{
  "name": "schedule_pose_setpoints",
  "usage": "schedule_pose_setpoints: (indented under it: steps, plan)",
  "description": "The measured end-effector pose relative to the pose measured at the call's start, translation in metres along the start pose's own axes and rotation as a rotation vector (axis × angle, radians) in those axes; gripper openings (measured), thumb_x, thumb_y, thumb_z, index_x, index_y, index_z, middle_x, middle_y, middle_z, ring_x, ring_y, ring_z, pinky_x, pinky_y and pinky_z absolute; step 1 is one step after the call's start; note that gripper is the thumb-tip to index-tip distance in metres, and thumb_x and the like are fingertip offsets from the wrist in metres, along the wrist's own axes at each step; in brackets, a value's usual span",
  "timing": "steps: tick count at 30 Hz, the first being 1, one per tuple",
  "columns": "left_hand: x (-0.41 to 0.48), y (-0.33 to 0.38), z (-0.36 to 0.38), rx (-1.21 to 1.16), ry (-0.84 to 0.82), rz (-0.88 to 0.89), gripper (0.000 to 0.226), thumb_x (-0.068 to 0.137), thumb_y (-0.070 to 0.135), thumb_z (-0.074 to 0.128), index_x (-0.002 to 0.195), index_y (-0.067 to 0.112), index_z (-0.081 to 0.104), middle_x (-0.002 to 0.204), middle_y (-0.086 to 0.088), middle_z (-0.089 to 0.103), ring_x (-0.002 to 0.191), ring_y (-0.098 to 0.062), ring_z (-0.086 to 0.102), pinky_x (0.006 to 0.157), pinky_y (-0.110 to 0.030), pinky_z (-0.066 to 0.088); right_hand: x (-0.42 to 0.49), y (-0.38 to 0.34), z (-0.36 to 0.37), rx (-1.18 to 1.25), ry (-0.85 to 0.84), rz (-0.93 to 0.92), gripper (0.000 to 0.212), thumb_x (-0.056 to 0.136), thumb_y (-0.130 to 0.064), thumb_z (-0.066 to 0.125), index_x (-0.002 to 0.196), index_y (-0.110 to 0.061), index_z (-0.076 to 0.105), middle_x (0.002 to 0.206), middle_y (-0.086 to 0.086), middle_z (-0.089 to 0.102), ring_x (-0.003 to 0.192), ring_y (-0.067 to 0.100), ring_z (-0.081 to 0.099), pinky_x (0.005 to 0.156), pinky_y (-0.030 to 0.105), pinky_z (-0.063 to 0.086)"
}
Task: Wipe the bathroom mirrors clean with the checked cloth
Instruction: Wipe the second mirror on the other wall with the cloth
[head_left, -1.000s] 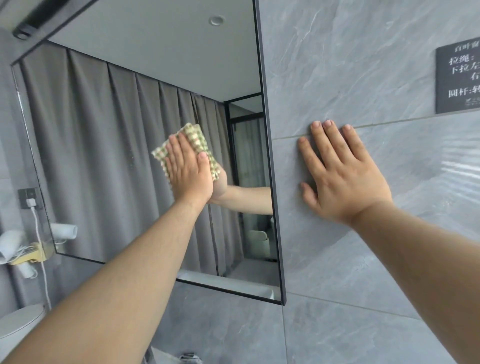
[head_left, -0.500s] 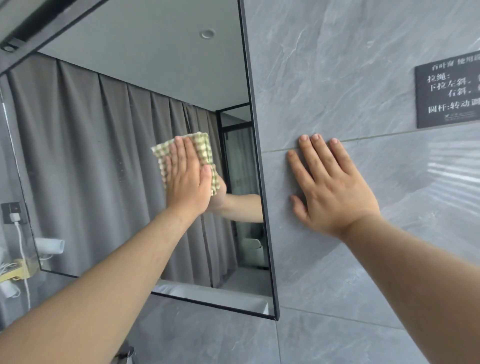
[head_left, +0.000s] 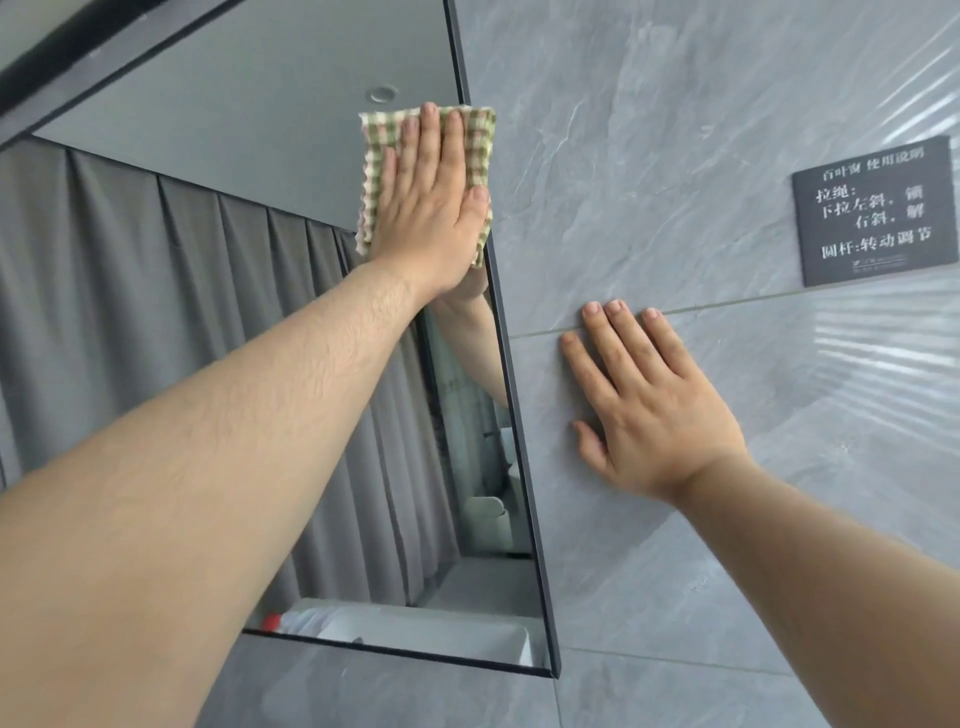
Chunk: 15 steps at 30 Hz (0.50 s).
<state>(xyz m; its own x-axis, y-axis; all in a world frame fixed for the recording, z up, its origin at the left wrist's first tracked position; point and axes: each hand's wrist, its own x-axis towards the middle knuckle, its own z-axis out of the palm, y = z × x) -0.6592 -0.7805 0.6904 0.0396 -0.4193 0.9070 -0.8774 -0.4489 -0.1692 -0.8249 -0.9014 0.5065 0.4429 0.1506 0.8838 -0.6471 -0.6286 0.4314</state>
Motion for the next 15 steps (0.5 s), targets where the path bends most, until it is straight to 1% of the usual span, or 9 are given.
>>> schedule_pose_setpoints:
  steps: [4,7,9,12,15]
  plan:
    - [-0.021,0.007,0.009,-0.018,0.021,-0.040,0.066,0.101,0.038,0.015,0.157,0.012,-0.009,0.165,-0.009,-0.016,0.152,-0.022,-0.016,0.123,-0.040,-0.011,0.000,0.000,0.001,0.005,-0.007,0.000,0.077,0.086,-0.042,0.046,0.150,0.000,0.036,0.156,0.028,0.028,0.145,0.043,0.028,0.121,0.056,0.017]
    - [-0.074,0.014,0.030,-0.021,0.000,-0.019,0.071,0.097,0.043,0.009,0.157,0.010,-0.009,0.165,-0.011,-0.013,0.153,-0.023,-0.014,0.124,-0.041,-0.010,0.000,0.000,0.001,0.006,-0.011,0.001,0.078,0.085,-0.042,0.048,0.150,0.000,0.036,0.156,0.028,0.029,0.145,0.043,0.028,0.121,0.056,0.017]
    - [-0.118,0.016,0.050,-0.026,-0.010,0.025,0.069,0.099,0.042,0.013,0.155,0.008,-0.008,0.165,-0.014,-0.009,0.153,-0.026,-0.011,0.124,-0.045,-0.005,0.000,0.000,0.000,0.020,-0.011,0.001,0.079,0.084,-0.041,0.050,0.150,0.000,0.036,0.156,0.027,0.029,0.145,0.043,0.028,0.121,0.056,0.018]
    - [-0.174,0.025,0.074,-0.033,-0.018,0.043,0.069,0.100,0.038,0.023,0.155,0.005,-0.002,0.164,-0.019,-0.001,0.153,-0.032,-0.003,0.124,-0.050,0.002,0.000,0.001,-0.003,0.036,-0.025,-0.002,0.079,0.084,-0.041,0.053,0.150,0.000,0.036,0.156,0.027,0.028,0.146,0.043,0.027,0.120,0.056,0.018]
    - [-0.209,0.031,0.087,-0.025,-0.024,0.056,0.069,0.100,0.037,0.026,0.156,0.004,0.001,0.163,-0.021,0.003,0.153,-0.035,0.003,0.121,-0.053,0.008,-0.001,0.002,-0.003,0.039,-0.018,-0.005,0.078,0.085,-0.041,0.052,0.149,0.001,0.037,0.156,0.028,0.029,0.146,0.044,0.027,0.120,0.057,0.018]
